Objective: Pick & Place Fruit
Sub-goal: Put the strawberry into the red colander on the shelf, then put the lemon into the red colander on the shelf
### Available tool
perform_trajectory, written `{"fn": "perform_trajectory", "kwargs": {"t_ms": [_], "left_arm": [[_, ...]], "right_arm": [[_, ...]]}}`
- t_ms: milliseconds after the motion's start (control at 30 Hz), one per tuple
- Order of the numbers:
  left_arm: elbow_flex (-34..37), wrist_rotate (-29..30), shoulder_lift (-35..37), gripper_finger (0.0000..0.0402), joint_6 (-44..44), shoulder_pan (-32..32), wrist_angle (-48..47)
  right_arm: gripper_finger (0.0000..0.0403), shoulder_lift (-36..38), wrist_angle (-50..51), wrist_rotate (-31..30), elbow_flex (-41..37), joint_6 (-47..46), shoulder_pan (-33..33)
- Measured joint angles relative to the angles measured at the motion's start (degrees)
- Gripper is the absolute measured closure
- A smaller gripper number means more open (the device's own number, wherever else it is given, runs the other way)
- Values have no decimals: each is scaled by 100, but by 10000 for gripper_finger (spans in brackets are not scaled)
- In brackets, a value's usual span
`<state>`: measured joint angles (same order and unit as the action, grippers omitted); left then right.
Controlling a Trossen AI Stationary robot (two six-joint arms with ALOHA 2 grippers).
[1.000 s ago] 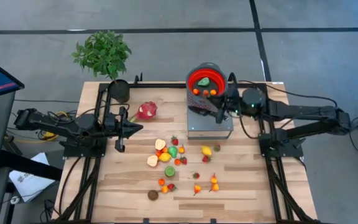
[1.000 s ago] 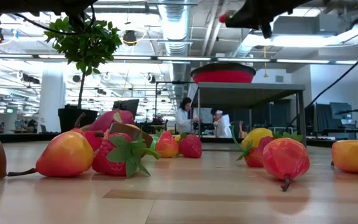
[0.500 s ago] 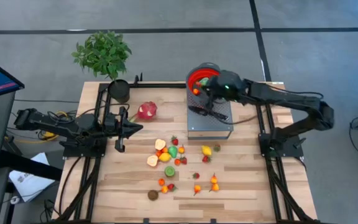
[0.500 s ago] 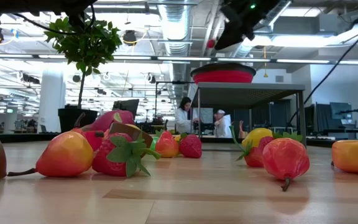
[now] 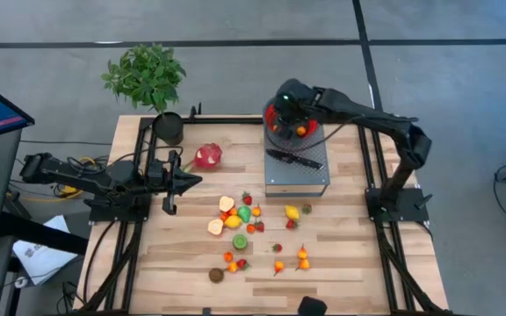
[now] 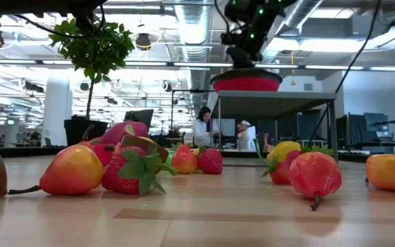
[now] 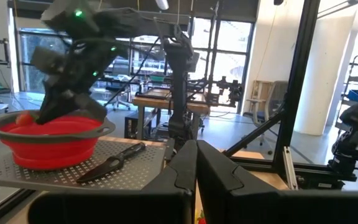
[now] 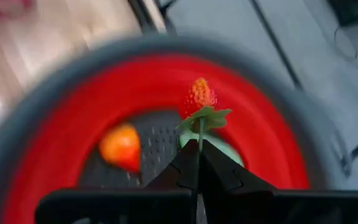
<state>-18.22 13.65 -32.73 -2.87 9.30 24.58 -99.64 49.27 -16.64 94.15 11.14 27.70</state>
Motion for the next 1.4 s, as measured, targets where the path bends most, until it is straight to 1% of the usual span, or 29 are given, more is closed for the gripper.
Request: {"fn": "perform_trajectory", "kwargs": {"t_ms": [167,433,533,700,800,900,1067,1100,1233,1400], "left_arm": [[0,0,0,399,1,0,-2],[0,0,-2,399,2,0,-7],[0,0,-1,399,1,0,-5],[0,0,-2,399,2,0,-4],[0,0,-2,399,2,0,-4],[0,0,-2,399,2,0,-5],[0,0,-2,399,2,0,-6],[0,0,0,399,2,-2,-4],[0,0,-1,399,2,-1,-7],[0,0,0,399,2,0,-7]], "right_arm": [[403,-216,310,4,115,0,88],[398,-268,362,6,126,0,50],[377,-268,366,4,126,56,4],[327,-237,351,4,126,133,-43],[316,-192,376,2,123,71,-73],[331,54,383,2,124,50,-82],[390,494,383,7,126,24,-145],[396,573,381,10,126,-14,-162],[391,840,387,13,126,-190,-241],[400,1066,399,26,124,-230,-518]]}}
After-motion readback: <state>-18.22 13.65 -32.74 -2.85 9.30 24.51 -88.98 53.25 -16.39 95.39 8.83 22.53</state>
